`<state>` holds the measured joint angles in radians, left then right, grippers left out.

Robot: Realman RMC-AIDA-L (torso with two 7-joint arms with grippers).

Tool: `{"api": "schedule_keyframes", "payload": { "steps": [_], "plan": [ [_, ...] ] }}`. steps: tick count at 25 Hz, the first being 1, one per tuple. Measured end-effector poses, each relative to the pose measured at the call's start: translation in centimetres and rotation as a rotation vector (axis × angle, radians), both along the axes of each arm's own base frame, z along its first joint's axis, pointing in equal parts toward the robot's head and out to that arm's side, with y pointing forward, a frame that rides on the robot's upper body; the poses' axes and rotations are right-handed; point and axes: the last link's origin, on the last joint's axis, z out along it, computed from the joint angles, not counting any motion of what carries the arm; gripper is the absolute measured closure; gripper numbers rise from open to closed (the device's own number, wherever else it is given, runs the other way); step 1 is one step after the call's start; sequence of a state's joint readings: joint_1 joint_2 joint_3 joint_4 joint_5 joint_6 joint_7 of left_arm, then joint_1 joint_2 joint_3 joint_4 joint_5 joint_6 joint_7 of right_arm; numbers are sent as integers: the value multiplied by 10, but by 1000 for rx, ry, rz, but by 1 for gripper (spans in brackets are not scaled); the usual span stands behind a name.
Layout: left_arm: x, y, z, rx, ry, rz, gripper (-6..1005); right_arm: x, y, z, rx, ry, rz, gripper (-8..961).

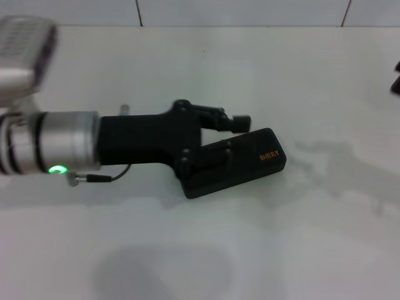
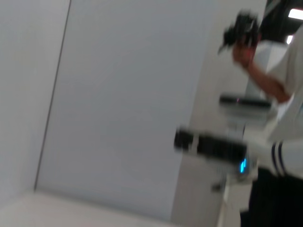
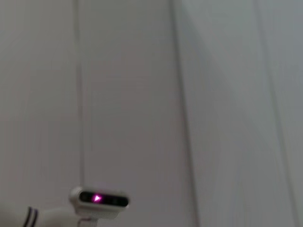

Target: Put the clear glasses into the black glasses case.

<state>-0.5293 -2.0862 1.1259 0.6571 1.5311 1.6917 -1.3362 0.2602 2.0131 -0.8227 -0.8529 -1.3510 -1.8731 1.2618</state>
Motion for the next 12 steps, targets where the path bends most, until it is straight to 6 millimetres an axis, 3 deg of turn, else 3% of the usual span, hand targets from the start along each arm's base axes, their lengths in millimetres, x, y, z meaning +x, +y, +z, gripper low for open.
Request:
{"api": "schedule_keyframes", "payload": {
  "steps": [4,6,9,11,12],
  "plan": [
    [-7,-13,10,53,-69,-43,750,-3,-3,-13,-53,-22,39,719],
    [-12,-17,16,23,-63,-50,679,-4,-3,-20,-91,-48,51,710],
    [-14,-18,24,-26,-50,-44,573,-8,-1,-31,-140,-84,67,597],
    [-17,-19,32,-58,-51,-32,421,-12,1,-37,-167,-98,80,522],
    [-18,-19,34,-56,-52,-28,408,-14,2,-42,-182,-106,88,485]
  ]
}}
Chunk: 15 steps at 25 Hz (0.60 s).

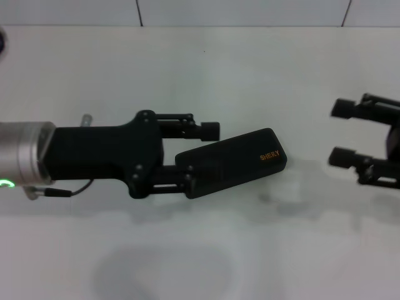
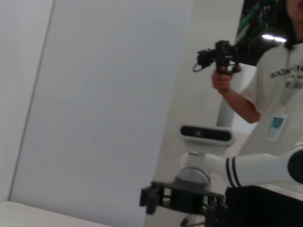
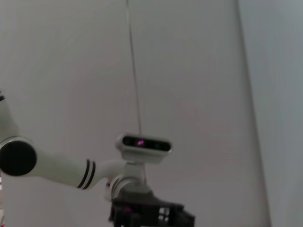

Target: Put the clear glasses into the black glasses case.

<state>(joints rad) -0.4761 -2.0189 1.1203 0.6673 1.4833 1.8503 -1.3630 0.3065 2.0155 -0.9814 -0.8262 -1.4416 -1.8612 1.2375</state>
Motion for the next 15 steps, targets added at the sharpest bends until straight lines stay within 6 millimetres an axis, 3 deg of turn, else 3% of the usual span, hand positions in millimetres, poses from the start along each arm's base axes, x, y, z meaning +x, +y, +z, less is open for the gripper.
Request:
{"api": "schedule_keyframes", "payload": {
  "steps": [2,15],
  "plan": [
    [-2,0,5,10,-3,13,383,-3,1,-4,-17,-9,10,275],
    [-15,-6,17,-5,14,32,290,-24,11,-30,-114,-31,73,250]
  ]
}}
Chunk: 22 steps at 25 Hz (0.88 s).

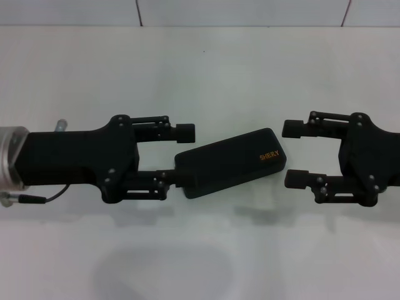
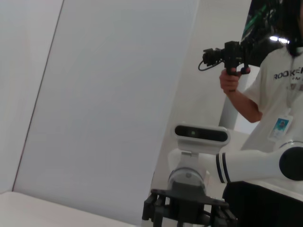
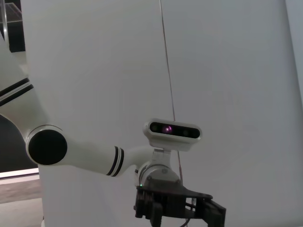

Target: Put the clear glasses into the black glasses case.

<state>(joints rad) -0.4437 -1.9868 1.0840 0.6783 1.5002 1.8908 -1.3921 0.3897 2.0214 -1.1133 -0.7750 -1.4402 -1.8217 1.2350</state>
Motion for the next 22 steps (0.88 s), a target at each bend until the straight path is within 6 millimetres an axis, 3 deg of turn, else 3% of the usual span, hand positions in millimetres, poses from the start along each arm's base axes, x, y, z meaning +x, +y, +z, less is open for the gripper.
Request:
{"api": "schedule_keyframes", "payload": {
  "steps": [12,15,22],
  "plan": [
    [-7,-2,3,-16,19,23,259,-5,4,-2,3,-1,10,250],
    [-7,-3,3,-16,20,24,136,-5,5,-2,3,0,11,250],
    [-8,-3,2,-16,24,23,134,-6,6,-2,6,-2,11,250]
  ]
}}
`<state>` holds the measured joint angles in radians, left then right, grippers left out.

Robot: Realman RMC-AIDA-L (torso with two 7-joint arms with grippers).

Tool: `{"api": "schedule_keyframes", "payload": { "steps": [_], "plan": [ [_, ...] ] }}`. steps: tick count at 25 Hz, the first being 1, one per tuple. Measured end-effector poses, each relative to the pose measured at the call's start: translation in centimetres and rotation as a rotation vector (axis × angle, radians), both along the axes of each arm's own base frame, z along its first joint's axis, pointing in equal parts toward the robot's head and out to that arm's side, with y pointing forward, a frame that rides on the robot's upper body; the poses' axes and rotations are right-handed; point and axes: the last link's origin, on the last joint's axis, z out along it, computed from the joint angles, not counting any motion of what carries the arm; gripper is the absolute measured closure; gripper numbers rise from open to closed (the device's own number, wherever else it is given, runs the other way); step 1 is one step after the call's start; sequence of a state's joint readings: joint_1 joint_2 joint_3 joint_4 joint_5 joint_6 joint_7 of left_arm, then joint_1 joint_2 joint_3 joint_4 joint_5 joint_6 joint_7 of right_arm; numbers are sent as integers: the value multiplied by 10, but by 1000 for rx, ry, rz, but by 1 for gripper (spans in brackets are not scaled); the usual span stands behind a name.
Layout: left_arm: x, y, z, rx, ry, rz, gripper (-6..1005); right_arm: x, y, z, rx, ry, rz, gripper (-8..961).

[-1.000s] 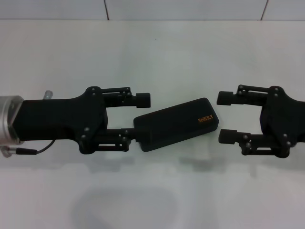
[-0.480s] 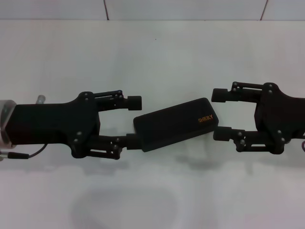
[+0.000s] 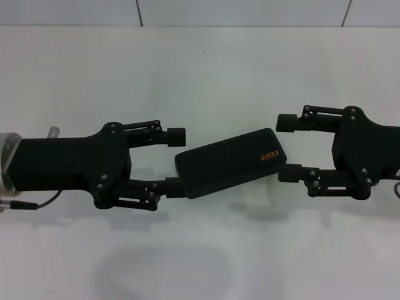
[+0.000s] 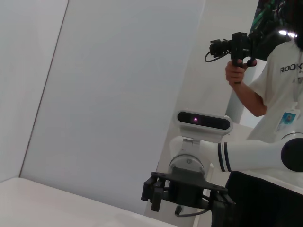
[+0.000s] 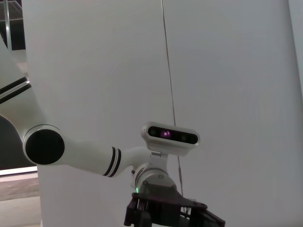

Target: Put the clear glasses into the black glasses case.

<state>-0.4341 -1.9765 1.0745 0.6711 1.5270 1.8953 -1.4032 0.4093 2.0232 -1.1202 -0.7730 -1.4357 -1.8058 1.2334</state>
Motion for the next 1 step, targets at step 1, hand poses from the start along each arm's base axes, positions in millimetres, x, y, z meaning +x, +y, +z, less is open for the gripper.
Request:
{"api": "schedule_keyframes", "payload": {
  "steps": [1],
  "plan": [
    [0,0,0,2,0,1,134,0,0,0,1,-1,-1,250]
  ]
}}
